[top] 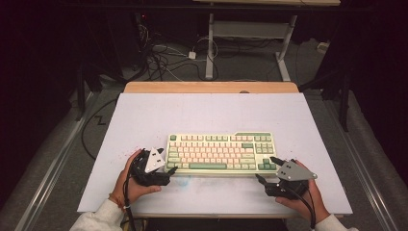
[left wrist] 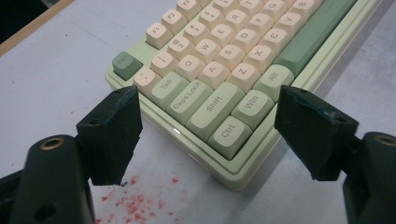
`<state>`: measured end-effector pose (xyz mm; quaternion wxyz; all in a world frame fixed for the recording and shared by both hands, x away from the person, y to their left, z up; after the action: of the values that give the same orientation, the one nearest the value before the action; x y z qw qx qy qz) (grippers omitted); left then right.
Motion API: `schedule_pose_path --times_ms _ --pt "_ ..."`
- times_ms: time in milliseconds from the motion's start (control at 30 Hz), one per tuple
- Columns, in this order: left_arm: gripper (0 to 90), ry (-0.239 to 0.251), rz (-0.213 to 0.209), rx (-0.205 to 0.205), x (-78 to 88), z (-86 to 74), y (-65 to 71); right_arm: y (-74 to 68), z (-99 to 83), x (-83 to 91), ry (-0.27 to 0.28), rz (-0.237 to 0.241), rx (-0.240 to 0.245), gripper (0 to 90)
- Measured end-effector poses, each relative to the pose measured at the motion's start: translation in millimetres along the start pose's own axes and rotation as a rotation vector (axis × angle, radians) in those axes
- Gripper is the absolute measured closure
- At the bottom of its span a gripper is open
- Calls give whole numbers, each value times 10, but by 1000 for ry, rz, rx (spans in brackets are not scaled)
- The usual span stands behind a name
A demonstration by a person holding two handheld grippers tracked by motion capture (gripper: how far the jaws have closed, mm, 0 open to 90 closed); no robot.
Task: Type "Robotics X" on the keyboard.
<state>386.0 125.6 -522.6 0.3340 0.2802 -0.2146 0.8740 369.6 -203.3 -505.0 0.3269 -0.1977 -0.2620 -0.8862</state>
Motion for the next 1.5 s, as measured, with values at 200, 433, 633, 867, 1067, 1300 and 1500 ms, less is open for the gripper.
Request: schedule_pose_path --times_ms 200,433,633,867,1067,1300,1500 --pt "580 20 -45 43 38 81 10 -7 2 -3 -1 3 5 259" --pt "845 -1 -77 25 -3 170 44 -14 -2 -7 -4 4 0 259" --pt "879 -10 -101 33 -107 314 67 -24 -1 -16 -6 6 8 259" --pt "879 -32 -127 39 -255 423 77 -29 -10 -23 -11 8 8 259" --pt "875 -58 -139 17 -387 455 136 -33 -15 -22 -13 8 9 259" --pt "874 -96 -137 1 -473 430 137 -34 -24 -27 -18 10 13 259" --pt "865 -103 -129 8 -493 415 108 -41 -29 -31 -21 12 17 261"
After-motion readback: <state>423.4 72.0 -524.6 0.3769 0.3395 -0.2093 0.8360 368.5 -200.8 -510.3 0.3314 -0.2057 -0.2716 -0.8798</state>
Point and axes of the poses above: each handheld gripper's, and its own axes: x roughly backward along the jaws, z roughly out of its top, y roughly to its right, the point moved 10 cm from there along -x, roughly forward along the jaws, and after that the axes turned 3 degrees about x, right-handed, at the moved point
